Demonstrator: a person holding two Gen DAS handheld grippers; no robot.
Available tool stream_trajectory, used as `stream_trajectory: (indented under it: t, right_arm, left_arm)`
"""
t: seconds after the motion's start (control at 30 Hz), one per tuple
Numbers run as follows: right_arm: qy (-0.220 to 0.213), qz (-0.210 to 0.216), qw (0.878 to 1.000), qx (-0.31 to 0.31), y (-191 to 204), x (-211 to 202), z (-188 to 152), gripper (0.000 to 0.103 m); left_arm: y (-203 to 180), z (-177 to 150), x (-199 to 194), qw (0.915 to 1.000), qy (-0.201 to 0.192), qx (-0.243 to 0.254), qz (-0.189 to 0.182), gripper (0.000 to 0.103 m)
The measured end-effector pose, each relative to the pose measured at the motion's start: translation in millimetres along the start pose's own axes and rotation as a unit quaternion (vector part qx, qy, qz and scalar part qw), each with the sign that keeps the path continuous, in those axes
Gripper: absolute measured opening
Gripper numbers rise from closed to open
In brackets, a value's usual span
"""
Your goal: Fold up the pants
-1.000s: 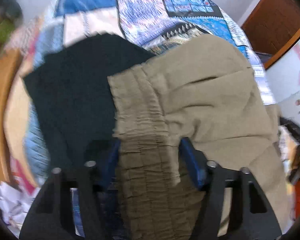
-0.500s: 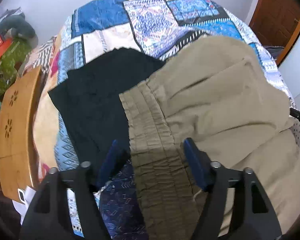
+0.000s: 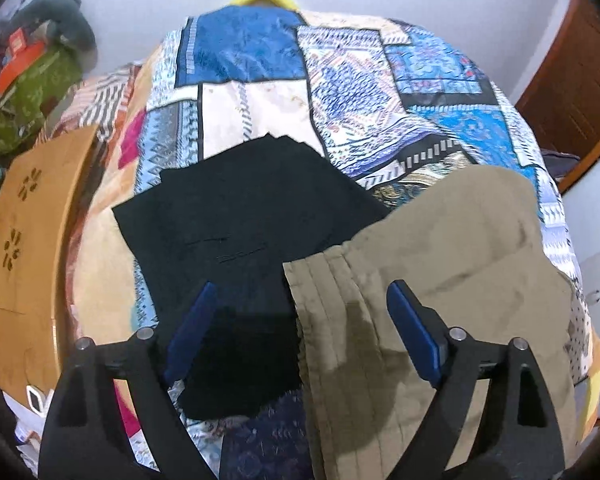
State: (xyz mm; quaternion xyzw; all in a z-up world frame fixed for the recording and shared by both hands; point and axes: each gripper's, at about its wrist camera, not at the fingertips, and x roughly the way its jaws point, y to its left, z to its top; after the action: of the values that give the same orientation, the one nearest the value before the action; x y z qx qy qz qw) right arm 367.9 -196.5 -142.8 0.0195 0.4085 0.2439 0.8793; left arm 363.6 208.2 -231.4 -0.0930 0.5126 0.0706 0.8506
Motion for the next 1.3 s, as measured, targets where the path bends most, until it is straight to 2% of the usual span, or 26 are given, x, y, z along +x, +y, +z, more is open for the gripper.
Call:
stream_trajectory:
  t: [0.17, 0.33, 0.53, 0.6, 0.67, 0.73, 0.77, 0.8, 0.83, 0.93, 1.03, 1.1, 1.2, 1.3]
  right_arm:
    - [0.023, 0.008, 1.000, -0.012, 8.1, 47.4, 21.6, 0.071]
    - [0.046, 0.020, 0.999, 0.010, 4.5, 89.7, 31.4, 0.071]
    - [0.065, 0.025, 0.997, 0.025, 2.5, 135.2, 42.6, 0.070]
    - [0.078, 0.022, 0.996, 0.035, 2.4, 147.7, 43.5, 0.066]
    - [0.063, 0.016, 0.997, 0.041, 4.2, 149.1, 41.8, 0.064]
    - [0.057, 0.011, 0.998, 0.034, 7.0, 147.8, 43.2, 0.040]
    - [0.055, 0.007, 0.998, 0.031, 8.9, 145.6, 43.9, 0.033]
    - [0.056, 0.001, 0.998, 0.029, 9.1, 145.3, 45.7, 0.020]
    - [0.057, 0.005, 0.998, 0.028, 9.5, 144.3, 47.6, 0.012]
    - [0.049, -0.008, 0.999, 0.020, 13.5, 137.2, 50.9, 0.012]
    - [0.021, -0.014, 1.000, 0.009, 19.6, 117.0, 56.1, 0.011]
    - [-0.007, -0.016, 1.000, -0.001, 25.3, 93.6, 65.4, 0.011]
    - [-0.052, -0.025, 0.998, -0.018, 34.6, 57.9, 82.3, 0.011]
    - [-0.096, -0.023, 0.995, -0.026, 43.4, 15.9, 96.6, 0.011]
  left_arm:
    - [3.5, 6.3, 37.3, 0.9995, 0.030, -0.005, -0.002, 0.088]
    - [3.0, 6.7, 71.1, 0.9981, 0.062, -0.004, -0.009, 0.088]
    - [2.1, 4.4, 95.4, 0.9952, 0.085, -0.019, -0.045, 0.086]
    - [-4.6, 1.7, 93.7, 0.9960, 0.073, -0.002, -0.051, 0.074]
    - [-12.0, 0.6, 89.3, 0.9963, 0.065, 0.014, -0.055, 0.060]
    - [-21.2, 0.0, 83.2, 0.9979, 0.049, 0.034, -0.027, 0.055]
    - [-25.9, -1.1, 80.3, 0.9980, 0.040, 0.047, -0.013, 0.053]
    - [-30.1, -1.9, 76.9, 0.9978, 0.031, 0.059, -0.001, 0.051]
    - [-31.9, -2.9, 73.4, 0.9976, 0.024, 0.065, 0.007, 0.050]
    - [-33.3, -1.4, 61.4, 0.9973, 0.005, 0.069, 0.025, 0.046]
    - [-30.9, 7.9, 41.1, 0.9967, -0.022, 0.066, 0.042, 0.045]
    - [-30.4, 15.1, 20.4, 0.9961, -0.045, 0.064, 0.040, 0.044]
    - [-34.3, 25.8, -23.7, 0.9914, -0.104, 0.069, 0.039, 0.044]
    - [-35.4, 31.0, -55.5, 0.9890, -0.132, 0.062, 0.028, 0.043]
